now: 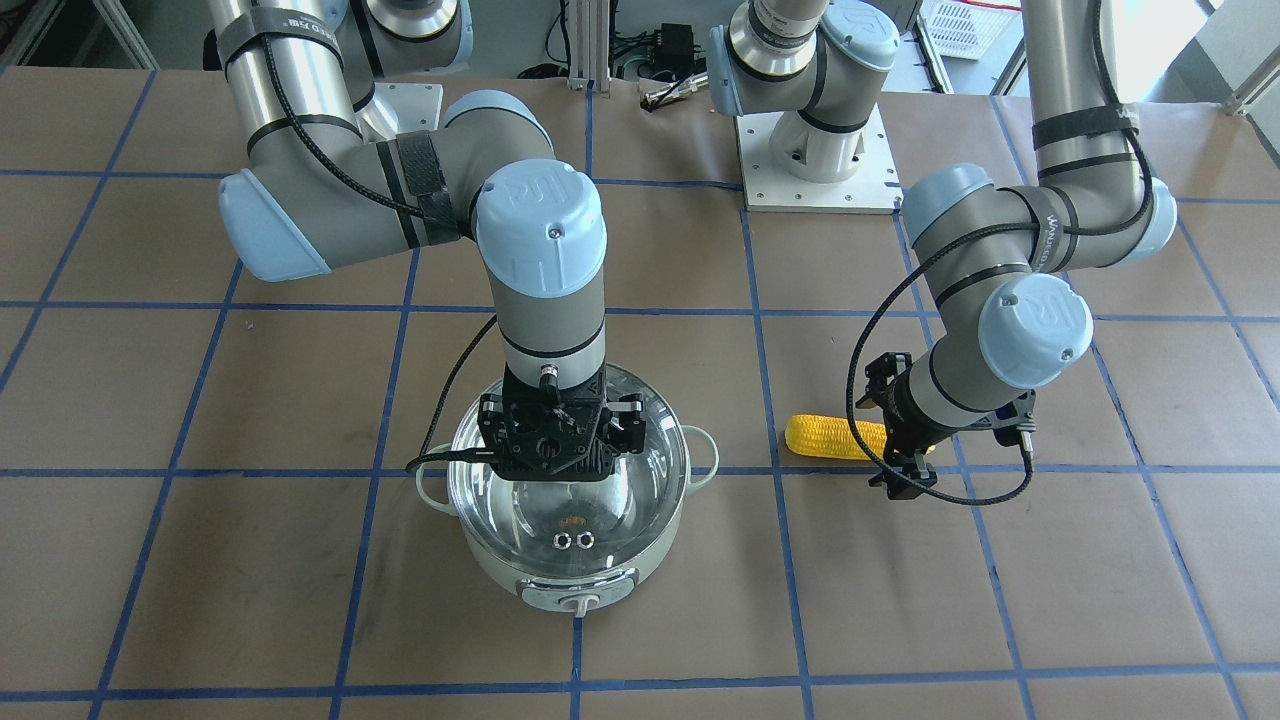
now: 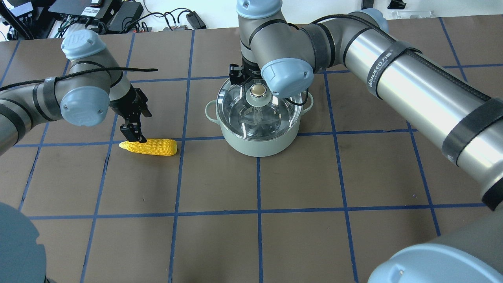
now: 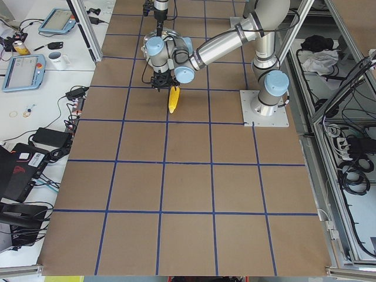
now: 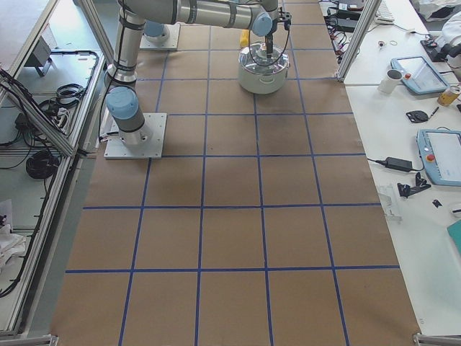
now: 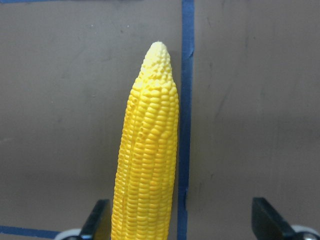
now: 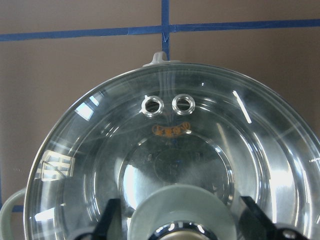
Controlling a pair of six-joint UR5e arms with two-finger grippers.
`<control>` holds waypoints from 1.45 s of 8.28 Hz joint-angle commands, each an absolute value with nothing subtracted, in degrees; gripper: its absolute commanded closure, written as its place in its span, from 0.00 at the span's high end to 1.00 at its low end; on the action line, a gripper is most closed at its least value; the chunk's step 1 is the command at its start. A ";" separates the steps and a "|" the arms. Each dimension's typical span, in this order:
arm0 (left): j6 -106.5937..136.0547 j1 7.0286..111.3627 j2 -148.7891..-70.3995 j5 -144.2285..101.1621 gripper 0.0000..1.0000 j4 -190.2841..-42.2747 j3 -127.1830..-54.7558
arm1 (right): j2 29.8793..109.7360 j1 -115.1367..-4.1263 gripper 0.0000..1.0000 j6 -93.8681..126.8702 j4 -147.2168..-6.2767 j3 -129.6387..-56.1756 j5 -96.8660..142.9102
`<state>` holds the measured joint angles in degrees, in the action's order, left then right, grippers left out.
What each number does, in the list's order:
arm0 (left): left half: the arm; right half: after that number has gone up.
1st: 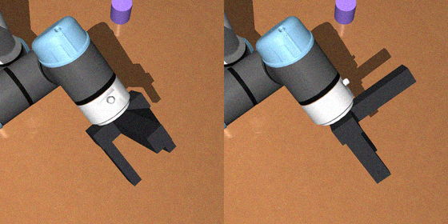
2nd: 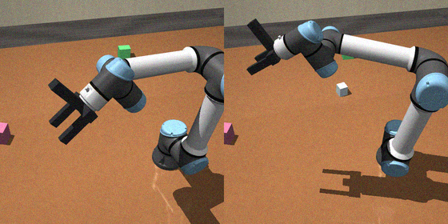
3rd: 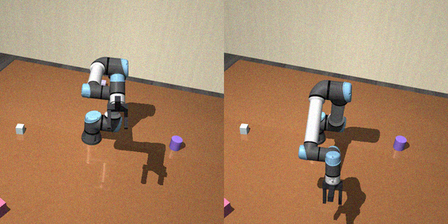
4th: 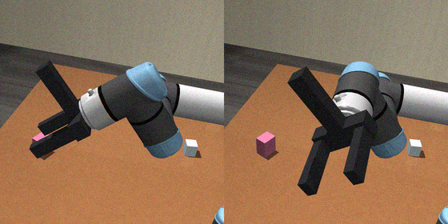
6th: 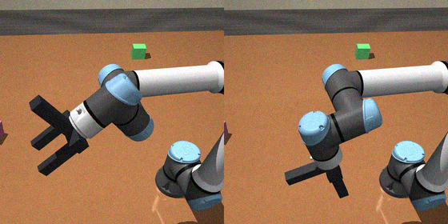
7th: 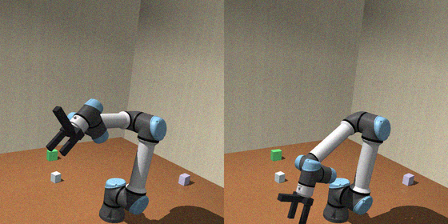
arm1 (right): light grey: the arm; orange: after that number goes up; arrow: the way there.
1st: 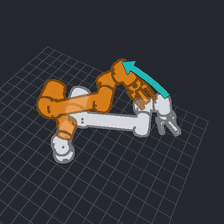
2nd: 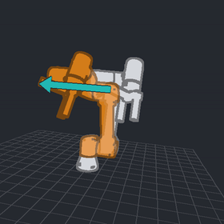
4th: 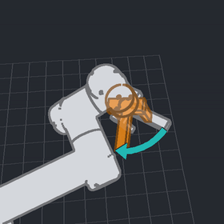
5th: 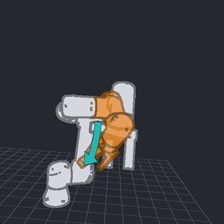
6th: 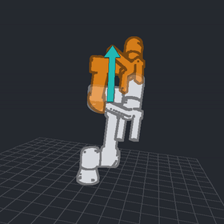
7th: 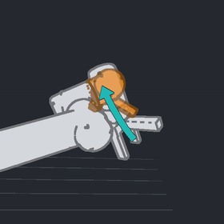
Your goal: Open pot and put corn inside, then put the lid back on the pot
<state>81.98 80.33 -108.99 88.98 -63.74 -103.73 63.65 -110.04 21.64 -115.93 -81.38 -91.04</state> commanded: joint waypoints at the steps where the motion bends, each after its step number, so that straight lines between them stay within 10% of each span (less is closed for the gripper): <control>1: 82.18 80.33 -110.13 88.77 1.00 -61.17 -106.42 | 63.98 -110.04 0.80 21.71 -115.32 -81.39 -91.05; 7: 82.27 80.33 -112.32 89.12 1.00 -61.26 -108.72 | 64.16 -110.04 0.47 21.71 -113.82 -81.30 -90.79; 12: 81.74 80.33 -110.93 90.00 0.00 -65.79 -108.02 | 67.39 -109.52 0.48 21.71 -113.82 -80.33 -90.88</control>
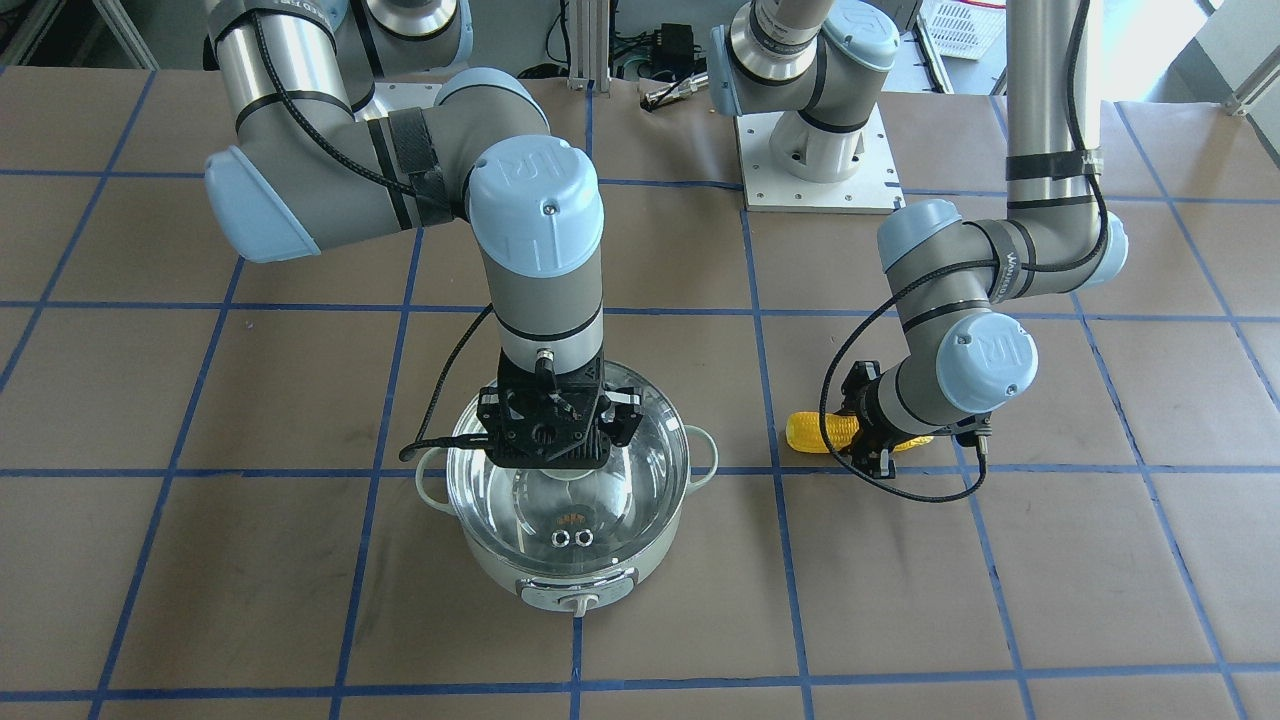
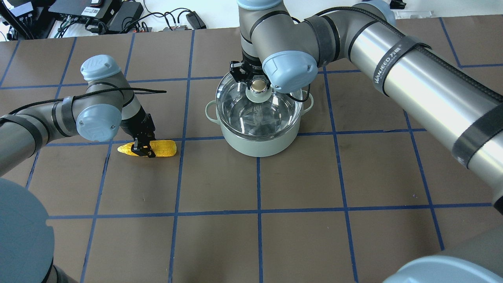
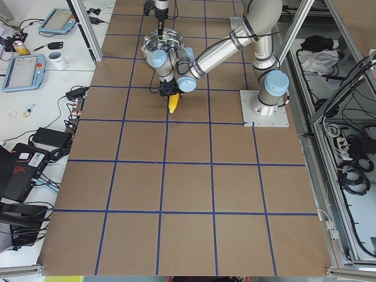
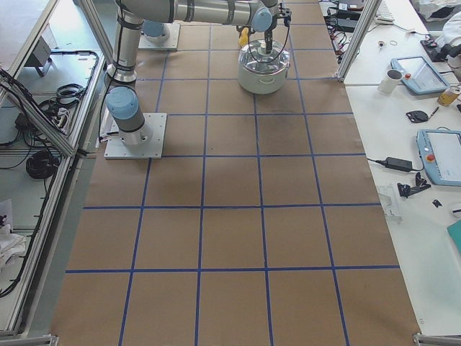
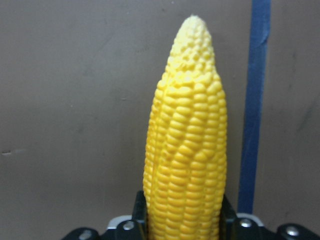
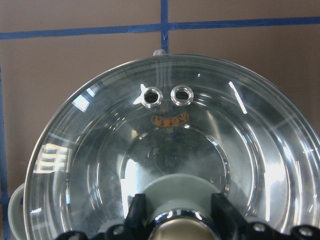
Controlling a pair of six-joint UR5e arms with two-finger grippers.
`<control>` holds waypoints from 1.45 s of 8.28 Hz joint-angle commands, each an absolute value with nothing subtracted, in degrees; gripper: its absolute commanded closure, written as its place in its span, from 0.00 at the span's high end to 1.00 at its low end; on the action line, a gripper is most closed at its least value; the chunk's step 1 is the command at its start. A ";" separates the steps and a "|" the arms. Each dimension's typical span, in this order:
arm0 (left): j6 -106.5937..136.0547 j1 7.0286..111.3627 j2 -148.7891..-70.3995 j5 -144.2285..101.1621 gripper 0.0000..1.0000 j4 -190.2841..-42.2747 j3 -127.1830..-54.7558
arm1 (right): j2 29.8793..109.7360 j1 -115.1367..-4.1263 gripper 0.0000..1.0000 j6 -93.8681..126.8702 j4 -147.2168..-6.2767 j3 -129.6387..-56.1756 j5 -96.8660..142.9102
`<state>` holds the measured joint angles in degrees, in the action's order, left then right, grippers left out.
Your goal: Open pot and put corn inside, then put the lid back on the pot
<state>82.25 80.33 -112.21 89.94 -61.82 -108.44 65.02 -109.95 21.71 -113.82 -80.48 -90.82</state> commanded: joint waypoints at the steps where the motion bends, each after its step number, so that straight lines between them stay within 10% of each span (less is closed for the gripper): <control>1: 81.74 80.33 -110.31 90.44 0.00 -70.53 -107.15 | 69.41 -108.90 0.48 21.10 -112.17 -80.33 -90.88; 12: 102.19 100.34 -108.98 88.08 0.00 -93.71 -72.78 | 86.04 -91.41 0.49 7.39 -89.12 -82.35 -87.01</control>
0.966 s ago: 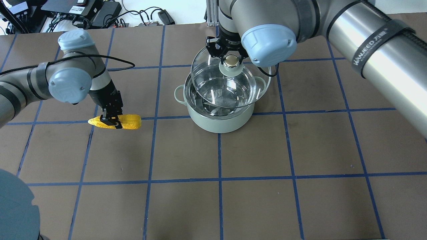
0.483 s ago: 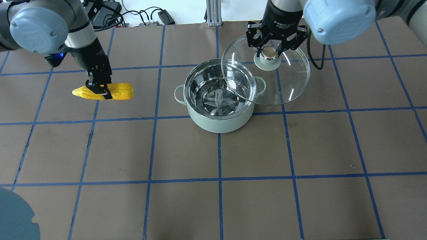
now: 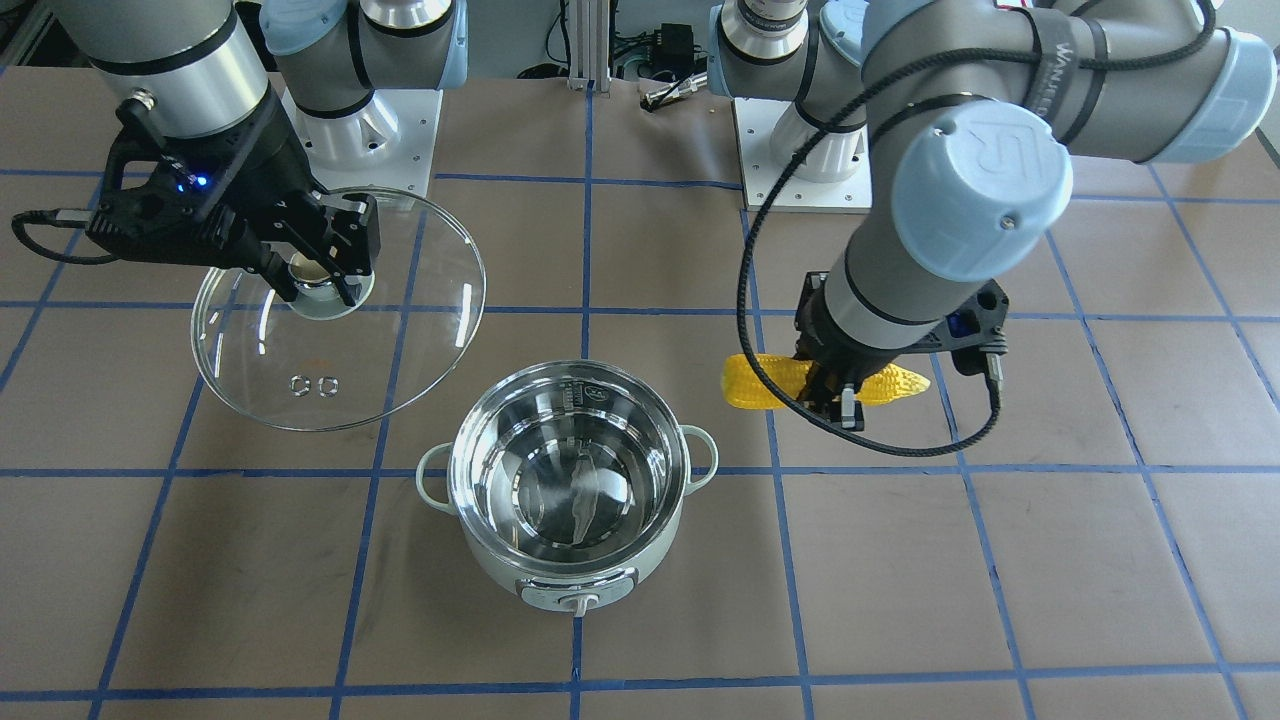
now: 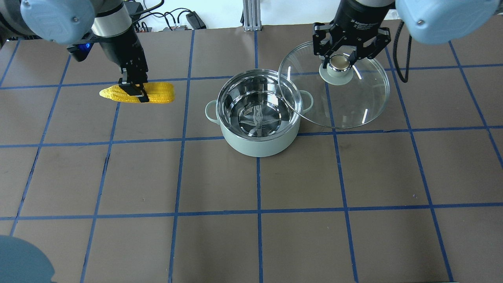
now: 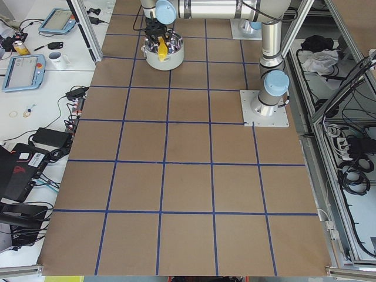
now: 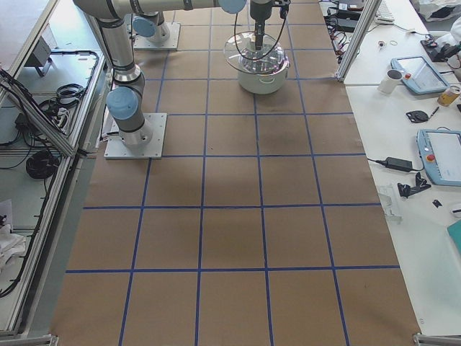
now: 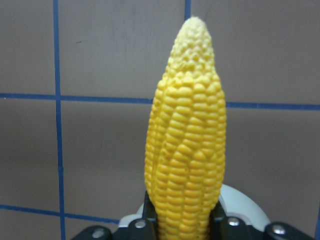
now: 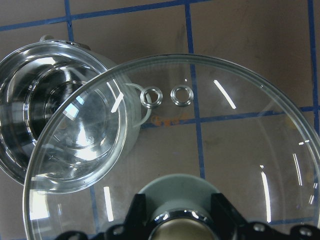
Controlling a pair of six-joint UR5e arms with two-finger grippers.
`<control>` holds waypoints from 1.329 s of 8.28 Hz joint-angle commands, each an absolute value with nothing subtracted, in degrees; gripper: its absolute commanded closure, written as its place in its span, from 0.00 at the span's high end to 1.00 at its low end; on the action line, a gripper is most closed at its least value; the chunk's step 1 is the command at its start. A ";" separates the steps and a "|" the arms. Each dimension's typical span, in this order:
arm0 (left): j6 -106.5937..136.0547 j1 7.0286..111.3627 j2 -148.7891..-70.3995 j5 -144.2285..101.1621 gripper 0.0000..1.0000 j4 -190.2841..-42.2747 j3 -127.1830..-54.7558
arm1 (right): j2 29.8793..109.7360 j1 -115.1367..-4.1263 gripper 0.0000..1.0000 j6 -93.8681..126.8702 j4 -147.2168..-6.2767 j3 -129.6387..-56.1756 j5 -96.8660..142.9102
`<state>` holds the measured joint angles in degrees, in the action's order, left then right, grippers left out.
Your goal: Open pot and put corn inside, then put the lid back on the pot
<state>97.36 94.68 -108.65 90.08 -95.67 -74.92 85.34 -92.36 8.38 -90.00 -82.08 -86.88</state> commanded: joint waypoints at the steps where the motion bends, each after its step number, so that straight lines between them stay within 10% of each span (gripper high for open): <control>1: 104.65 103.16 -109.77 87.98 0.00 -90.12 -72.69 | 86.65 -91.49 0.49 6.95 -89.30 -83.48 -86.84; 11: 120.41 109.51 -122.87 85.69 0.00 -72.07 -72.86 | 87.19 -91.41 0.48 5.71 -89.65 -84.37 -86.92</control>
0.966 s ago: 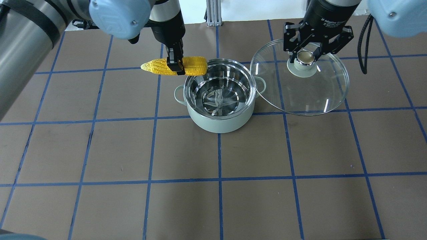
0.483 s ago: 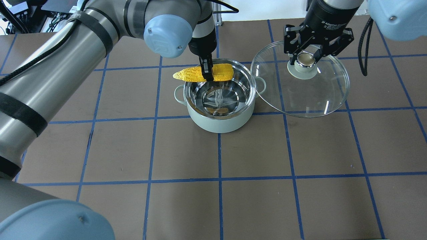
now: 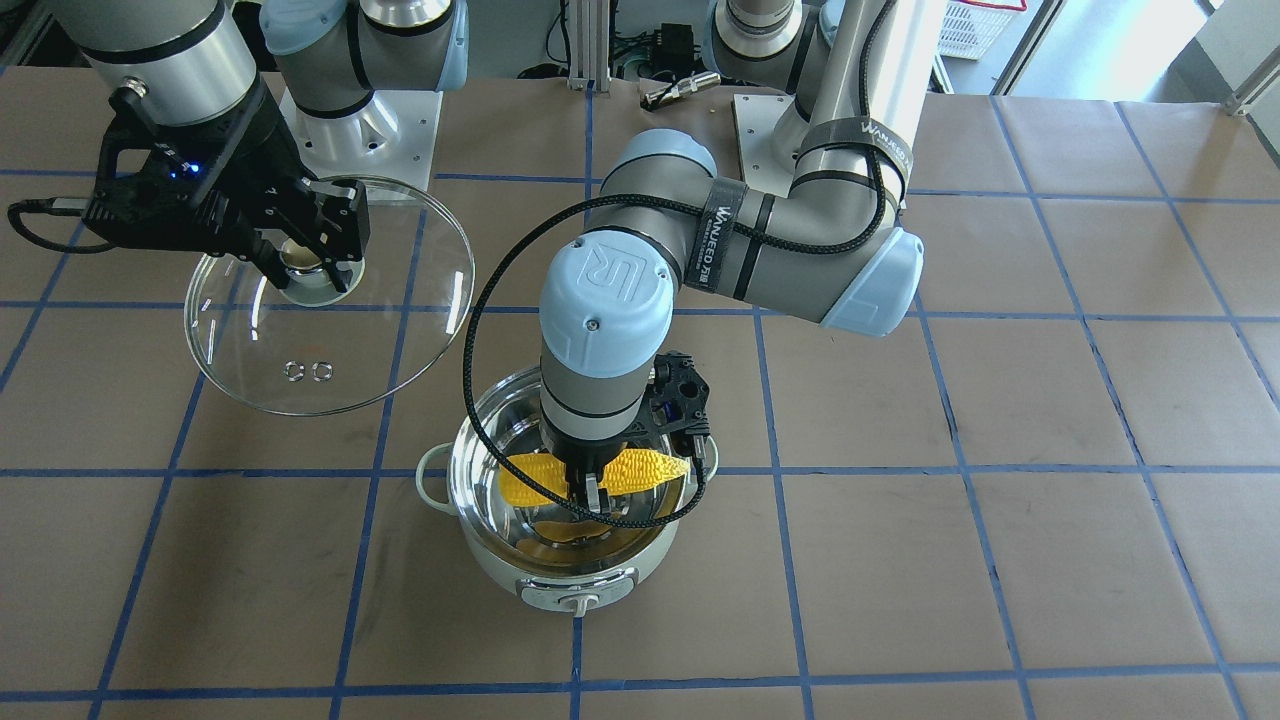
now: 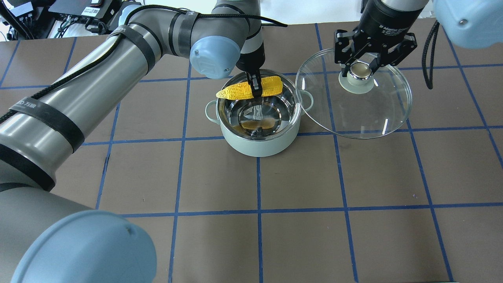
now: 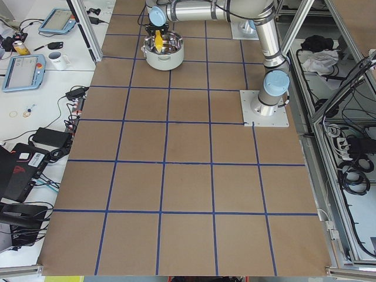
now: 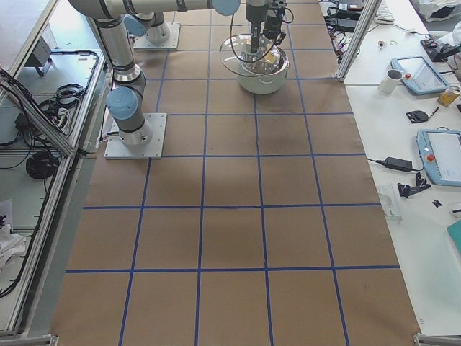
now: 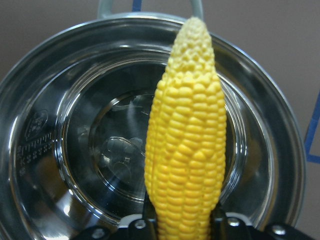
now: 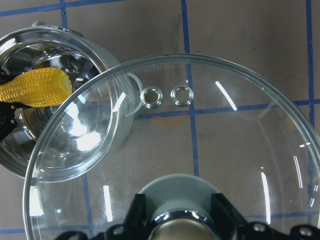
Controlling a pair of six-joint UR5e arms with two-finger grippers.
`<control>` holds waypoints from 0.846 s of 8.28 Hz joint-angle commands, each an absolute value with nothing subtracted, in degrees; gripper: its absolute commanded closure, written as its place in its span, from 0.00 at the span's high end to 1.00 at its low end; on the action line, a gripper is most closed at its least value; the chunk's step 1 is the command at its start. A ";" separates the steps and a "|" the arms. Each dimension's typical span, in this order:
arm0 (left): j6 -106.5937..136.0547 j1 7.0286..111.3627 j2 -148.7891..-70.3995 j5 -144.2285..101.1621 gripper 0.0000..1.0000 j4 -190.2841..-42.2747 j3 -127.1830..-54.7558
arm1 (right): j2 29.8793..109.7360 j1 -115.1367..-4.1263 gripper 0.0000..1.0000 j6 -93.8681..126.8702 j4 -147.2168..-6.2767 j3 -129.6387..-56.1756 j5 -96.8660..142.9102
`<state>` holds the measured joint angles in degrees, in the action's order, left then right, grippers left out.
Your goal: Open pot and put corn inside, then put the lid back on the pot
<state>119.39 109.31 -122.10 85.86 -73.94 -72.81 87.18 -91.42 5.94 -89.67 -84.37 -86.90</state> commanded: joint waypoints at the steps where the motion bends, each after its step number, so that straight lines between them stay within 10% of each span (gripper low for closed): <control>1: 120.85 109.60 -123.05 85.52 0.00 -72.07 -72.86 | 87.27 -91.41 0.48 5.71 -89.56 -84.46 -86.92; 5: 122.07 109.60 -123.49 83.76 0.00 -70.93 -73.04 | 87.36 -91.49 0.48 5.98 -89.38 -84.46 -86.92; 7: 122.43 109.60 -124.36 83.76 0.25 -70.40 -73.30 | 87.28 -91.49 0.48 5.98 -89.65 -84.46 -86.92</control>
<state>122.12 109.60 -123.58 83.84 -70.80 -73.09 87.35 -91.49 5.93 -89.41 -84.46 -86.92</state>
